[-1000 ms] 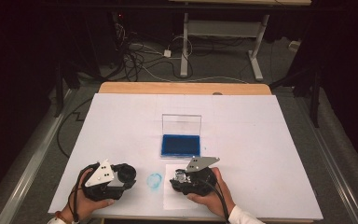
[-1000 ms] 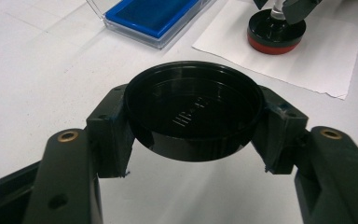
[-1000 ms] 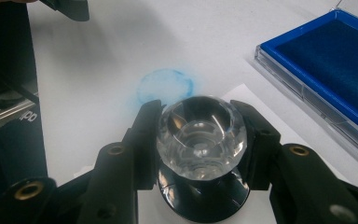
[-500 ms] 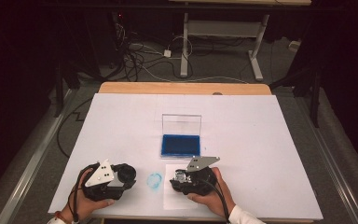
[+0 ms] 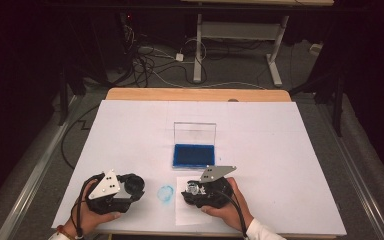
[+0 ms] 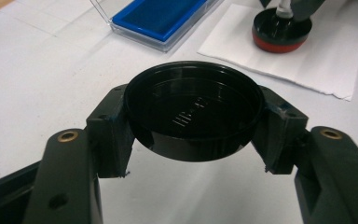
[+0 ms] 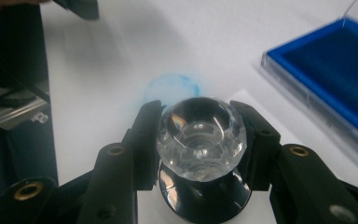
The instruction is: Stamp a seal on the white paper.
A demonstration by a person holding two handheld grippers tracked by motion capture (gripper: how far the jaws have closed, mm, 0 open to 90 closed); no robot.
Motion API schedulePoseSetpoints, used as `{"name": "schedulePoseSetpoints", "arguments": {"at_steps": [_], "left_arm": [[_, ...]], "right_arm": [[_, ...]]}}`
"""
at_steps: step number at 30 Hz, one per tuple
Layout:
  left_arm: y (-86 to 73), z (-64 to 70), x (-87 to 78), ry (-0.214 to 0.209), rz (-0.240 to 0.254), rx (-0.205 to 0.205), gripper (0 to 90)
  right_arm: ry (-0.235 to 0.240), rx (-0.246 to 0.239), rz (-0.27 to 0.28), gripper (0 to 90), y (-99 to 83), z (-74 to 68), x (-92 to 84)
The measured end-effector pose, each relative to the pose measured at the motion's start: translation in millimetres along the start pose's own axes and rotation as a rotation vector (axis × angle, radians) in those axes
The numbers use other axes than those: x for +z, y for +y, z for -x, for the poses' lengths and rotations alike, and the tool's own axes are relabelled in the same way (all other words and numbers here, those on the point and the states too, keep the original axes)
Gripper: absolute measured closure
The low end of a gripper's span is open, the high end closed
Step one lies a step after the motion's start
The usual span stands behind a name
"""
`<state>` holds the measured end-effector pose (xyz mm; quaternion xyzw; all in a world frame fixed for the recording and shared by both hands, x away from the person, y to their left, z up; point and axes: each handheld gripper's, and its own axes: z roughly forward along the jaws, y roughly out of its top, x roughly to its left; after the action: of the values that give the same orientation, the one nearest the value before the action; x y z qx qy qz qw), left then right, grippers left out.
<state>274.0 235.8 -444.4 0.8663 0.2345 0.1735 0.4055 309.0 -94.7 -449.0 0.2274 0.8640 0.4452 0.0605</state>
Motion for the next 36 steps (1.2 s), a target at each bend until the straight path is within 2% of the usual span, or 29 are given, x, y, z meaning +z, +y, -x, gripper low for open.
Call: {"name": "schedulePoseSetpoints", "arguments": {"at_steps": [3, 7, 16, 23, 27, 36], "left_arm": [[-0.6, 0.0, 0.5, 0.0, -0.003, -0.001, 36.6], [-0.2, 1.0, 2.2, -0.001, -0.006, 0.001, 36.6], [0.2, 3.6, 6.8, -0.005, -0.017, 0.001, 36.6], [-0.5, 1.9, 10.6, -0.018, -0.019, -0.007, 36.6], [-1.5, 1.1, 12.2, -0.022, -0.025, -0.005, 36.6], [-2.6, 3.1, 11.7, -0.023, -0.027, -0.002, 36.6]], "right_arm": [[-0.007, 0.004, 0.051, 56.9, 9.0, 0.1, -10.1], [-0.018, -0.018, 0.07, 56.9, 15.3, -2.3, -19.2], [-0.031, -0.027, 0.121, 56.9, 25.3, -3.4, -38.0], [-0.029, -0.031, 0.146, 56.9, 30.5, -0.6, -49.2], [-0.047, -0.031, 0.154, 56.9, 31.7, 1.5, -53.6], [-0.056, -0.029, 0.153, 56.9, 32.4, 3.7, -58.2]]}}
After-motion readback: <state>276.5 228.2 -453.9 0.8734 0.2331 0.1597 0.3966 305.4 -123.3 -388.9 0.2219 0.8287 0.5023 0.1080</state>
